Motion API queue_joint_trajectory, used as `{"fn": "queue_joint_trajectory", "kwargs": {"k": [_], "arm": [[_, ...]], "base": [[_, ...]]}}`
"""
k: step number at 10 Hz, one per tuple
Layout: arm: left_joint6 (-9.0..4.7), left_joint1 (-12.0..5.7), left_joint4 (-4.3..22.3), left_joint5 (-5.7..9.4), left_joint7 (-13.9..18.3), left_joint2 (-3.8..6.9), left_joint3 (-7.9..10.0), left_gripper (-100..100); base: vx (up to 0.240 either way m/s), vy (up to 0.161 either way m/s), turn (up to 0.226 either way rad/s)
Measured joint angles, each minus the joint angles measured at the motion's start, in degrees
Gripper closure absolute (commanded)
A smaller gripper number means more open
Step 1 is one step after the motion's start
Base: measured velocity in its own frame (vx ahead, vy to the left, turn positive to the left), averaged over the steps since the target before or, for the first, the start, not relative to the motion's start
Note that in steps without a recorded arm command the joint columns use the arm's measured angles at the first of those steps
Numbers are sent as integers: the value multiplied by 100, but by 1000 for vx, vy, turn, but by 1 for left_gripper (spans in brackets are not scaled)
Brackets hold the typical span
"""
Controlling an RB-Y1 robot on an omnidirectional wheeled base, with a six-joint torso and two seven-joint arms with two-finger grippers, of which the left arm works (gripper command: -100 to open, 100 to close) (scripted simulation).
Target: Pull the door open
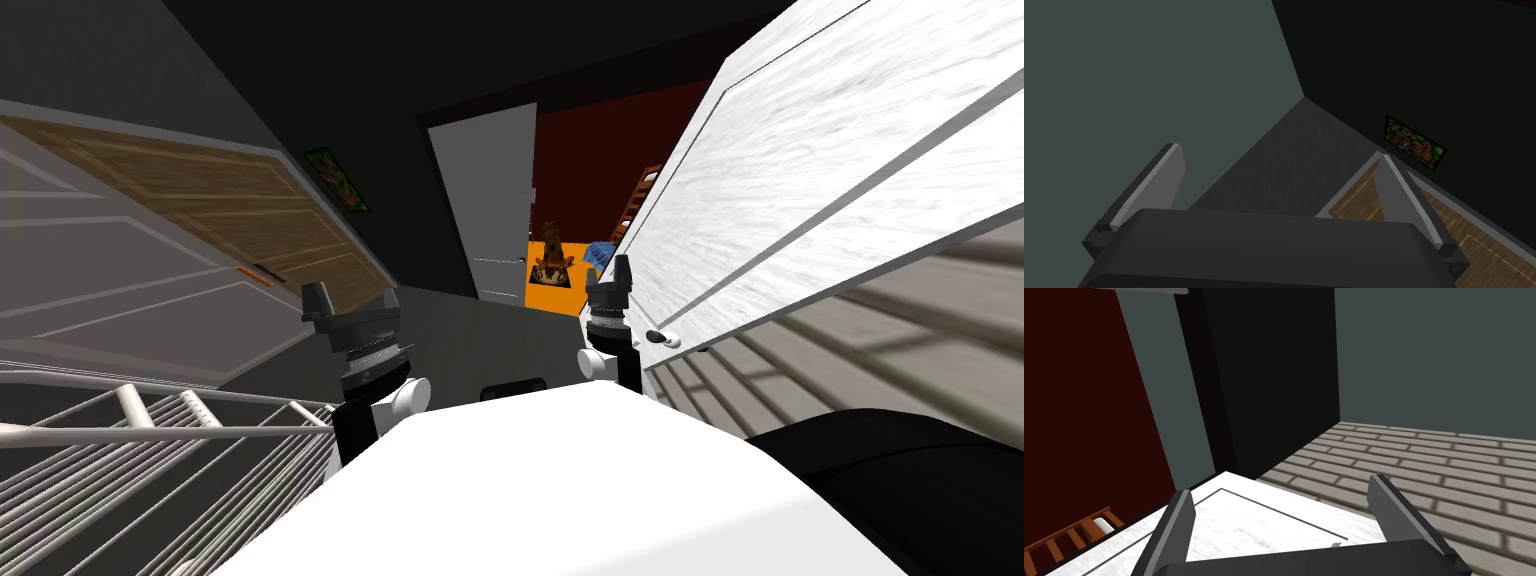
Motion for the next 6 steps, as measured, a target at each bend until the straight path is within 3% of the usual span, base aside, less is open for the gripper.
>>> {"fn": "queue_joint_trajectory", "kwargs": {"k": [2, 6], "arm": [[-33, -73, 214, -82, -158, 89, 87, -100], [-240, -126, 732, -259, -514, 270, 268, -100]], "base": [[119, -47, -108], [121, -58, -112]]}}
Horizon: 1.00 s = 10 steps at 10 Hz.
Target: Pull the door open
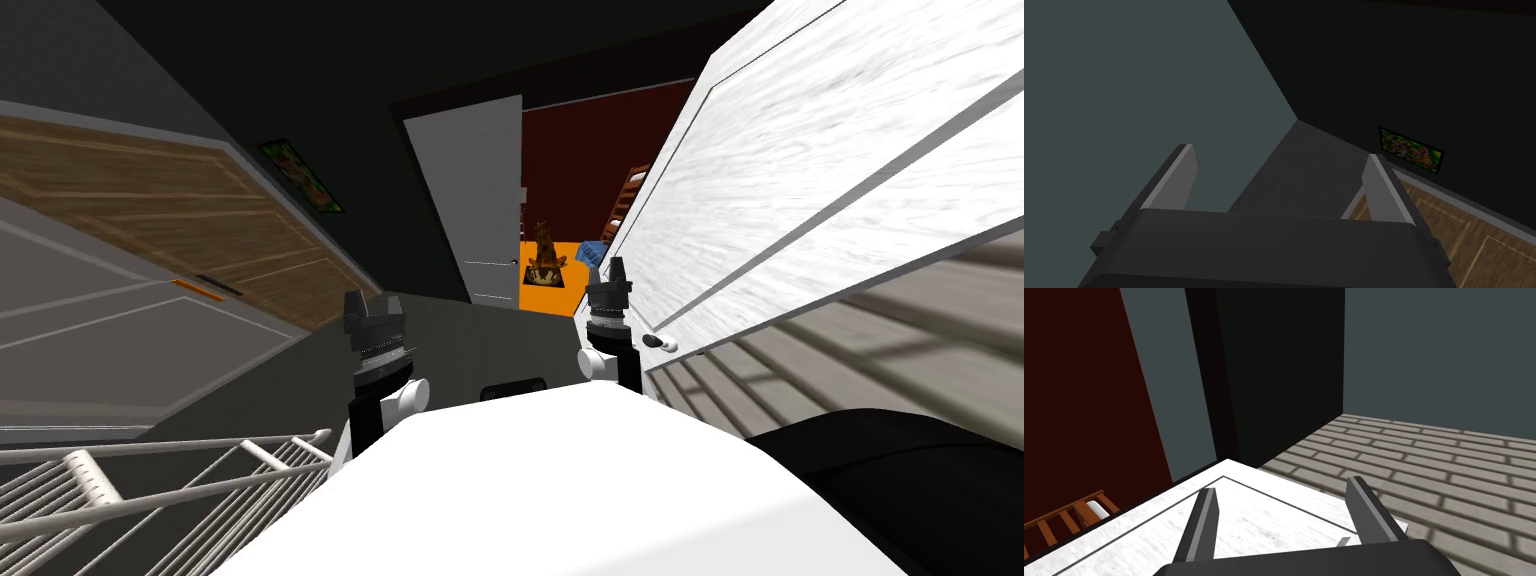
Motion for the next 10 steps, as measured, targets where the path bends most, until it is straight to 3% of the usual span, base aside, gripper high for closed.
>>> {"fn": "queue_joint_trajectory", "kwargs": {"k": [7, 10], "arm": [[-213, -177, 824, -321, -649, 213, 318, -100], [-320, -251, 1177, -474, -943, 258, 424, -100]], "base": [[97, -39, -91], [110, -31, -106]]}}
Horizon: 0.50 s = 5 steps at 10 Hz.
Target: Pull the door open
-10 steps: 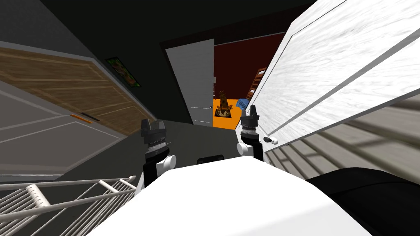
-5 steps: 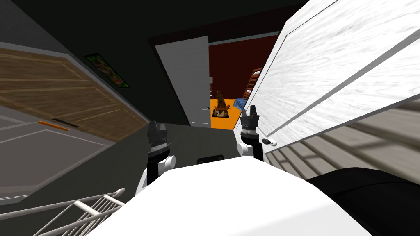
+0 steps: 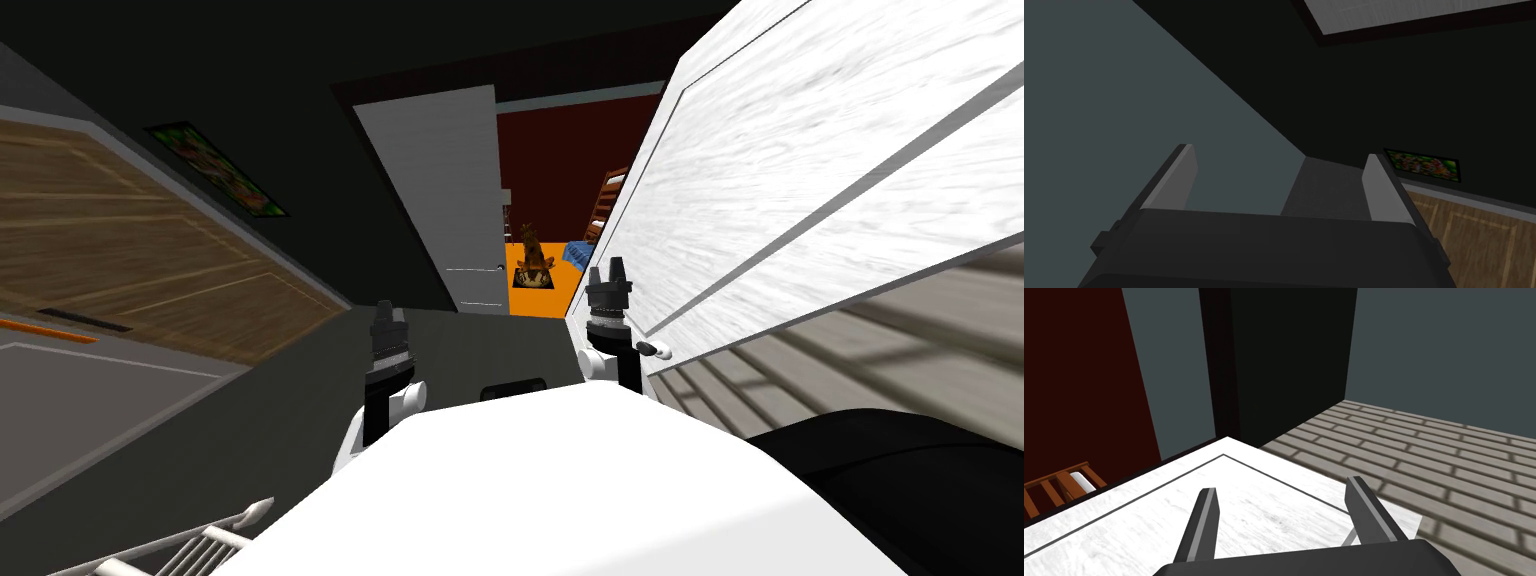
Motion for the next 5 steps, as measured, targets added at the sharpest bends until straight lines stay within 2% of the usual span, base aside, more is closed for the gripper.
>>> {"fn": "queue_joint_trajectory", "kwargs": {"k": [2, 5], "arm": [[-126, 5, 264, -93, -184, 37, 85, -100], [-227, -102, 666, -238, -481, 109, 245, -100]], "base": [[103, -47, -87], [104, -33, -113]]}}
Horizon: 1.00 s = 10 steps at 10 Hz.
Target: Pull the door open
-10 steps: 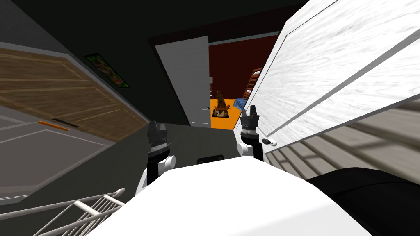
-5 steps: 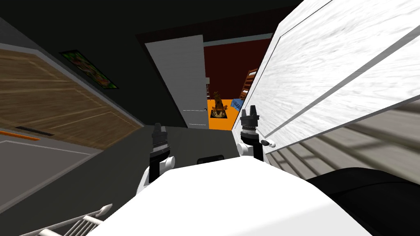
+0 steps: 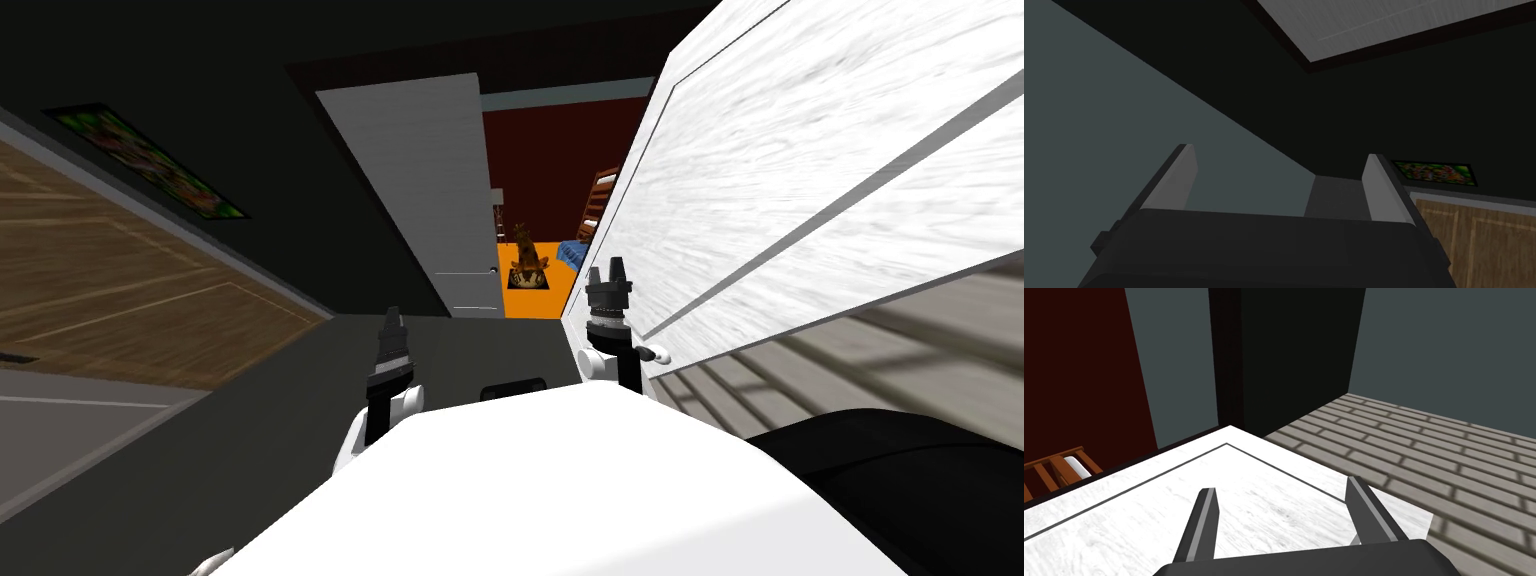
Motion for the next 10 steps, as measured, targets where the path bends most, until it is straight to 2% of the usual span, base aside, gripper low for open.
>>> {"fn": "queue_joint_trajectory", "kwargs": {"k": [4, 5, 7, 10], "arm": [[-116, -135, 527, -211, -419, 73, 206, -100], [-175, -116, 654, -263, -524, 81, 253, -100], [-266, -203, 966, -368, -737, 122, 365, -100], [-426, -263, 1404, -545, -1093, 124, 505, -100]], "base": [[113, -29, -114], [112, -40, -104], [103, -32, -120], [120, -33, -120]]}}
